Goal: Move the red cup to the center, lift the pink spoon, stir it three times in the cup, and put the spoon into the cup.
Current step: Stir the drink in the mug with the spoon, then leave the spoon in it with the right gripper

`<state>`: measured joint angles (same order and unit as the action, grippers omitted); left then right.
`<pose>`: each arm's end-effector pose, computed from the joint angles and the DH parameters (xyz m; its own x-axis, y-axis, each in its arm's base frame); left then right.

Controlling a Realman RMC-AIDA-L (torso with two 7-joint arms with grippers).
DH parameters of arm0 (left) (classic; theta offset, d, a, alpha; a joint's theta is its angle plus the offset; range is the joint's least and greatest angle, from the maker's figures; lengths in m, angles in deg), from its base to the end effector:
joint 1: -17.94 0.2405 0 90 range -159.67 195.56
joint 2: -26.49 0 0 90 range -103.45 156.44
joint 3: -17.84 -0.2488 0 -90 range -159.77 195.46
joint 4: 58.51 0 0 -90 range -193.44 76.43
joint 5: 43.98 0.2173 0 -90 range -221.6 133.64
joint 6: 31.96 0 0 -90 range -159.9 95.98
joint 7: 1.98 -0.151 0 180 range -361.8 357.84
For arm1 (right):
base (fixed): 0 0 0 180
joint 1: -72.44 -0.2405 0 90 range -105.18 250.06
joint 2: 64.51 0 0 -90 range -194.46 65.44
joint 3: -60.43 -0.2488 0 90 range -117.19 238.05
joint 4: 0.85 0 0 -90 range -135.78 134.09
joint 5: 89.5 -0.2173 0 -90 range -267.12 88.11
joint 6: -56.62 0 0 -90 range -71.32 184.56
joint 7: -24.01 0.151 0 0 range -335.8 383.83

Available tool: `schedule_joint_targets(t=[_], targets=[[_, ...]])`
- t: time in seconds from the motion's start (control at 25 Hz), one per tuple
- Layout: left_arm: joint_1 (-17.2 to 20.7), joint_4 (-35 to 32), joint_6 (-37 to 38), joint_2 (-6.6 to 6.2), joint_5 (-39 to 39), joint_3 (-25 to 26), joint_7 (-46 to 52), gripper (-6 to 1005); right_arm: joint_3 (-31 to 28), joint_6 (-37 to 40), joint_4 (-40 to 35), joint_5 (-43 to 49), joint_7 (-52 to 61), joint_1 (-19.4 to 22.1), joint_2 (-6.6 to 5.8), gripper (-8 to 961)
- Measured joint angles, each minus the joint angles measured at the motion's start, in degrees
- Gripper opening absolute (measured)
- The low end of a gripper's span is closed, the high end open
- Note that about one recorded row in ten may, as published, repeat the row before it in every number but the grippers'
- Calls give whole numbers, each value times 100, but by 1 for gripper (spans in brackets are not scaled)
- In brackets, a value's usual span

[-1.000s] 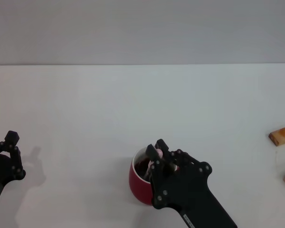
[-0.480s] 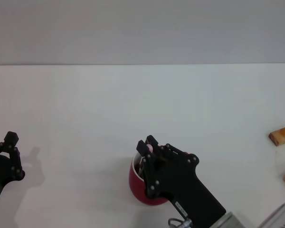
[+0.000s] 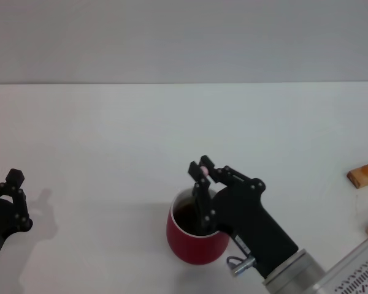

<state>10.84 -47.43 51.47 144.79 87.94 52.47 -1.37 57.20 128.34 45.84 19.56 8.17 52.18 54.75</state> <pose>-0.3546 0.2189 -0.0255 0.7914 -0.0929 0.6042 0.5780 -0.2078 -0.7891 0.1737 0.2218 -0.1422 0.5873 0.0334 -0.8087 -0.6316 -0.6059 -0.4837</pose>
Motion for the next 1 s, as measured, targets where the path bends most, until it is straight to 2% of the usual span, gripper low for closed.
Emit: schedule_joint_targets(t=[0.36,0.52,0.72,1.0], targets=[[-45,0,-75,8,0,0,9,-1,-61,337,-67,37,-46,391,-58,25],[-71,0,-116,9,0,0,14,-1,8,472,51,309,-63,774,-45,25],[-81,0,-126,9,0,-10,12,-1,149,437,204,501,-197,1019,-21,25],[-68,0,-106,9,25,-44,4,-1,233,355,301,509,-368,904,7,25]])
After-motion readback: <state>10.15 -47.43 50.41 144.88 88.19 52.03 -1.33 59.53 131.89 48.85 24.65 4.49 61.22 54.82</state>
